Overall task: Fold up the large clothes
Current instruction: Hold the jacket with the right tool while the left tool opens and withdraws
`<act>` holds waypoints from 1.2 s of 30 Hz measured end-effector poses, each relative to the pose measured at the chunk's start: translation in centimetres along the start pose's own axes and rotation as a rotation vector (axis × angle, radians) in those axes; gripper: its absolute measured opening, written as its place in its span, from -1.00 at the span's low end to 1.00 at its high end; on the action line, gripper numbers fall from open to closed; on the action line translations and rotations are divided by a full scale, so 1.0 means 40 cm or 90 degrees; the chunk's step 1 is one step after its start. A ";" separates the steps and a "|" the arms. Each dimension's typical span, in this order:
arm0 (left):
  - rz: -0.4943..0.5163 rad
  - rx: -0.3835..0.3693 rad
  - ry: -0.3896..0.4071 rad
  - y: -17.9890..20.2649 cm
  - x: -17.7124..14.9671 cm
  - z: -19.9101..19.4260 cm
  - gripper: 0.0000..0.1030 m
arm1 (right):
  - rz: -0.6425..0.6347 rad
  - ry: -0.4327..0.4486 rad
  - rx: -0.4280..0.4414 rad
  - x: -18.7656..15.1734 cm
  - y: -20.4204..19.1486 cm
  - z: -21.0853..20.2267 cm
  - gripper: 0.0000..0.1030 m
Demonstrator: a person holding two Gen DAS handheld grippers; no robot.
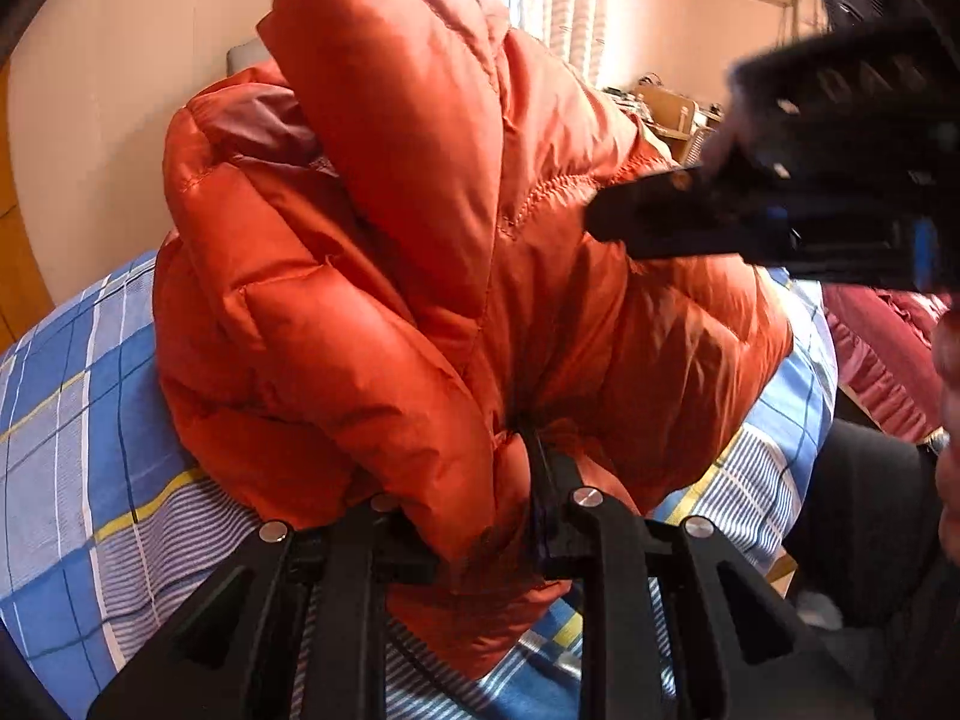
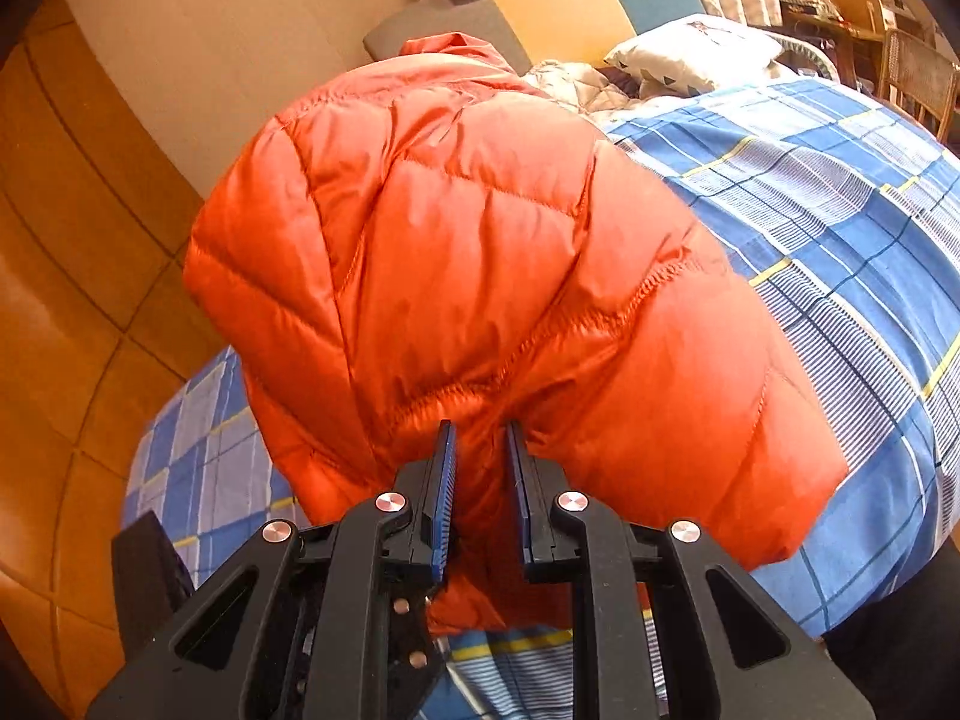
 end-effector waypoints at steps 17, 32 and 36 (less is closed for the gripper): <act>0.069 -0.031 -0.009 0.001 0.012 -0.001 -0.59 | -0.015 -0.005 -0.025 0.016 -0.008 0.041 -0.67; 0.000 0.020 -0.019 -0.019 -0.034 -0.094 0.04 | -0.142 -0.050 -0.042 -0.048 -0.050 0.120 -0.68; -0.081 0.111 -0.038 -0.050 -0.105 -0.170 0.20 | -0.212 -0.048 -0.064 -0.069 -0.066 0.137 -0.68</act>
Point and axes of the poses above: each gripper's, at about its wrist camera, not at the fingertips, and z roughly the way its jaws point, y to its right, x to its top, the point moved 3 cm from there along z, roughly the way its jaws point, and after that the axes turned 8 degrees about z, right-handed, at the moved point
